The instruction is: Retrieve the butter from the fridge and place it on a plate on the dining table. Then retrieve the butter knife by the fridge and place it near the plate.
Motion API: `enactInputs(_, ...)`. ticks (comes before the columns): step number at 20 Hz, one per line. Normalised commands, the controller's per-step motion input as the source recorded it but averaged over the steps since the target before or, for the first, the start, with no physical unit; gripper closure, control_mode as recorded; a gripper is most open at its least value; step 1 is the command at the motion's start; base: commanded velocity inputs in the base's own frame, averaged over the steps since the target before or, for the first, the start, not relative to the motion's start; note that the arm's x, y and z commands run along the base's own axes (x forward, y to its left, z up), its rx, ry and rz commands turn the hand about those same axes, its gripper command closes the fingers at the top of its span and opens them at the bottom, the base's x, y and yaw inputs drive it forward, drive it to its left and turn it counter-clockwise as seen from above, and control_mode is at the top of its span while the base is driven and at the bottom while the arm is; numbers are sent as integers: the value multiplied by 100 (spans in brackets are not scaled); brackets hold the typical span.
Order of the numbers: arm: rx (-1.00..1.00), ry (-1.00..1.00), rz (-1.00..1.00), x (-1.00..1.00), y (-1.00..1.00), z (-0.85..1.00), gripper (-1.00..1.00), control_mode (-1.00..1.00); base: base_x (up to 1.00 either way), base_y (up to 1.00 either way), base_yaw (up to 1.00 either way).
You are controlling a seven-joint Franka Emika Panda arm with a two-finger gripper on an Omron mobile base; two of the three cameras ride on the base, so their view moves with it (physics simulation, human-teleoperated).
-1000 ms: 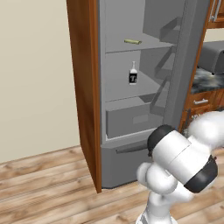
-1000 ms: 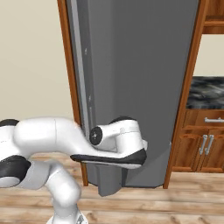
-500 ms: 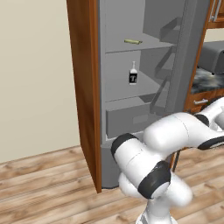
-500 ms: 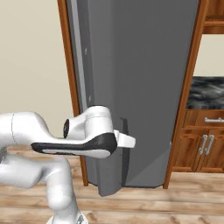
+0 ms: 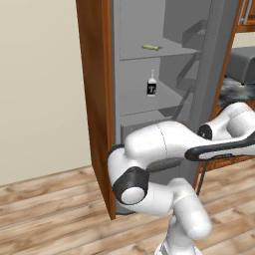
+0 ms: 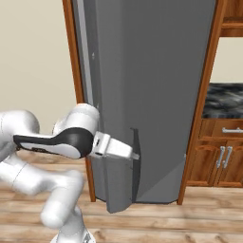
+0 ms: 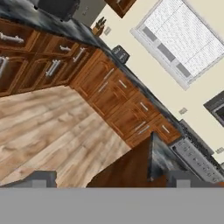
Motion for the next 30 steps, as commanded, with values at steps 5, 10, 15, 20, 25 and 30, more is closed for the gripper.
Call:
enactInputs(5, 1, -48, -46, -64, 73, 100, -100, -100, 0, 0, 0)
enactInputs(10, -6, -80, -34, -49, 69, 100, -100, -100, 0, 0, 0)
enactInputs(15, -3, -72, -28, -25, 61, 100, -100, -100, 0, 0, 0)
enactInputs(20, 2, -67, -35, 0, 70, 100, -100, -100, 0, 0, 0)
enactInputs(25, 6, -81, -31, 23, 71, 100, -100, -100, 0, 0, 0)
enactInputs(30, 3, -74, -7, 6, 41, 100, -100, -100, 0, 0, 0)
